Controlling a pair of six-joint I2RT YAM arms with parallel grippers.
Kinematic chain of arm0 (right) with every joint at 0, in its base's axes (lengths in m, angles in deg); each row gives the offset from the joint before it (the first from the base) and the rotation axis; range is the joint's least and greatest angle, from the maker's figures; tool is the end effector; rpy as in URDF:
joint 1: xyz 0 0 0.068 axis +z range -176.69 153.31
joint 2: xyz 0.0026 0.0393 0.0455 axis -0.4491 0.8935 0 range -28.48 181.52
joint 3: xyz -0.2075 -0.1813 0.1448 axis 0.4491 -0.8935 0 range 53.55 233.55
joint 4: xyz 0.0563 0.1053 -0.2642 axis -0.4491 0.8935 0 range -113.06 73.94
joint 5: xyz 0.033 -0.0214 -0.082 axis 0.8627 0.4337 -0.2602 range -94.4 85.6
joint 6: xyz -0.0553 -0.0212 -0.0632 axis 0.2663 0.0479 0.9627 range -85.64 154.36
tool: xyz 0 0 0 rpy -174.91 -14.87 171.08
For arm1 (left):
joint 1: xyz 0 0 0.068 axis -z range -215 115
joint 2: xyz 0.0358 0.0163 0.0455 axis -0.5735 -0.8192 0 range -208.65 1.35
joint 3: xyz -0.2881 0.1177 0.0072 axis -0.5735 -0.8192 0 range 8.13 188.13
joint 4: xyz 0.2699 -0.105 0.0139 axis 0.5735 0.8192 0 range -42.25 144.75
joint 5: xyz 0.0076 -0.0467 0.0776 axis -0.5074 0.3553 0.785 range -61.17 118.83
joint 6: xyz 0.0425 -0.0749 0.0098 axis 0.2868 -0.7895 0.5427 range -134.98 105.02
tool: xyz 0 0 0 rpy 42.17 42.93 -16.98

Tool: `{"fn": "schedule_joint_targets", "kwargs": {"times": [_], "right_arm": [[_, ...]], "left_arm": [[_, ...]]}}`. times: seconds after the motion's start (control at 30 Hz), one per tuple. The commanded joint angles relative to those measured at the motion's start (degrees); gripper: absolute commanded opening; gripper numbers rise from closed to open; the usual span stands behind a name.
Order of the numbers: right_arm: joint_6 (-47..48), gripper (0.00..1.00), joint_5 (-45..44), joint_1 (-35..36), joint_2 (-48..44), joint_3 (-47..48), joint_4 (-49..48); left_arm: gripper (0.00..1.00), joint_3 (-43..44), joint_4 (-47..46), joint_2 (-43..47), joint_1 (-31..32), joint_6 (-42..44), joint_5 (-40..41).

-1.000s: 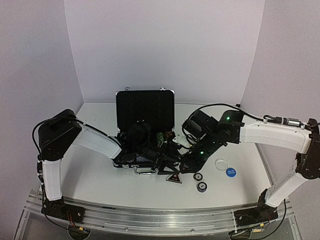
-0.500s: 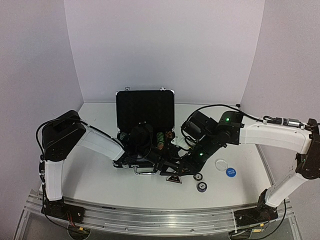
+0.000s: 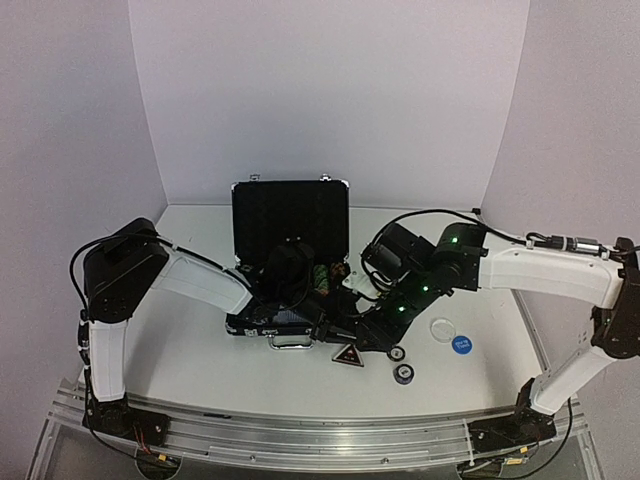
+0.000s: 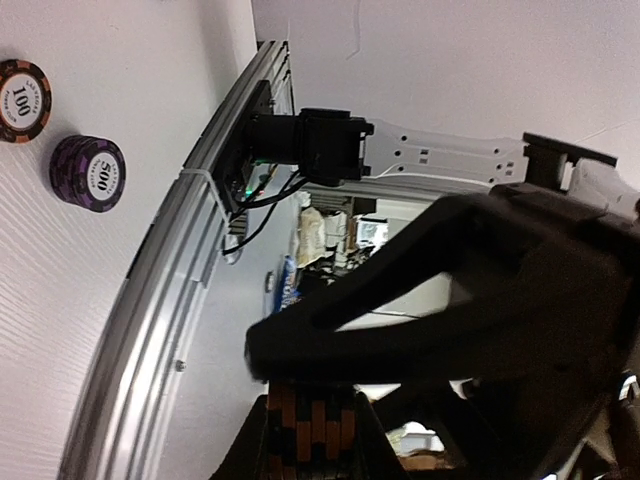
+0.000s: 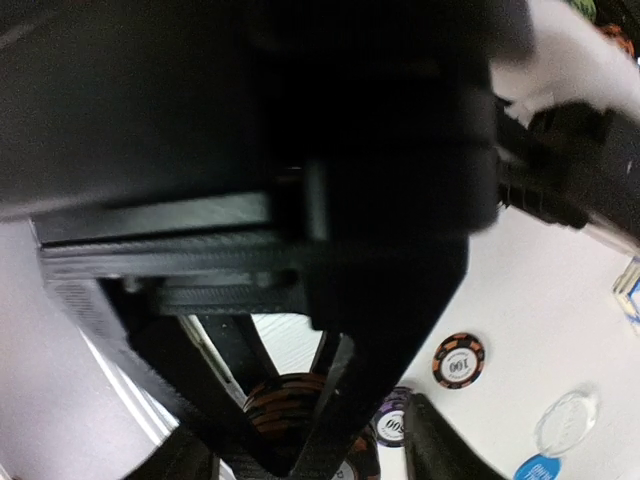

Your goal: Pack up texas hold em set

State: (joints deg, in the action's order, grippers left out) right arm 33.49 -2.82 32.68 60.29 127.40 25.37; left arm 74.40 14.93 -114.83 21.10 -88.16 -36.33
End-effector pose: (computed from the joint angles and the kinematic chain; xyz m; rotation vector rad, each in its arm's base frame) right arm 0.1829 0.3130 0.2696 -1.3419 2.3780 0.3572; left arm 0.2092 -0.4360 0.1829 -0.6108 -2.0315 1.8060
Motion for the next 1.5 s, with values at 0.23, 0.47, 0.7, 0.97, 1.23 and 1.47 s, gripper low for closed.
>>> {"fn": "schedule_joint_targets", "kwargs": {"times": [0.23, 0.47, 0.7, 0.97, 1.23, 1.47], "right_arm": [[-5.4, 0.95, 2.3, -0.3, -12.1, 1.1, -1.9], [-13.2, 0.98, -18.1, -0.5, -18.3, -2.3, -1.9], [-21.2, 0.98, -30.5, -4.3, -19.4, -6.1, -1.9], [-23.8, 0.98, -27.1, -11.2, -19.5, -9.8, -1.9], [-23.9, 0.98, -25.2, -13.1, -18.7, -12.0, -1.9], [-24.1, 0.98, -24.6, -13.4, -18.7, -12.9, -1.9]], "left_arm": [[0.00, 11.7, 34.5, 5.8, -7.0, 38.8, 11.2], [0.00, 24.8, 54.7, 2.4, -8.4, 65.6, 33.5], [0.00, 33.0, 61.7, -4.5, -8.4, 81.4, 40.9], [0.00, 43.3, 70.3, -13.3, -8.4, 87.3, 44.2], [0.00, 45.3, 72.8, -16.2, -7.7, 90.2, 46.3], [0.00, 49.6, 75.1, -19.6, -7.0, 90.1, 50.2]]}}
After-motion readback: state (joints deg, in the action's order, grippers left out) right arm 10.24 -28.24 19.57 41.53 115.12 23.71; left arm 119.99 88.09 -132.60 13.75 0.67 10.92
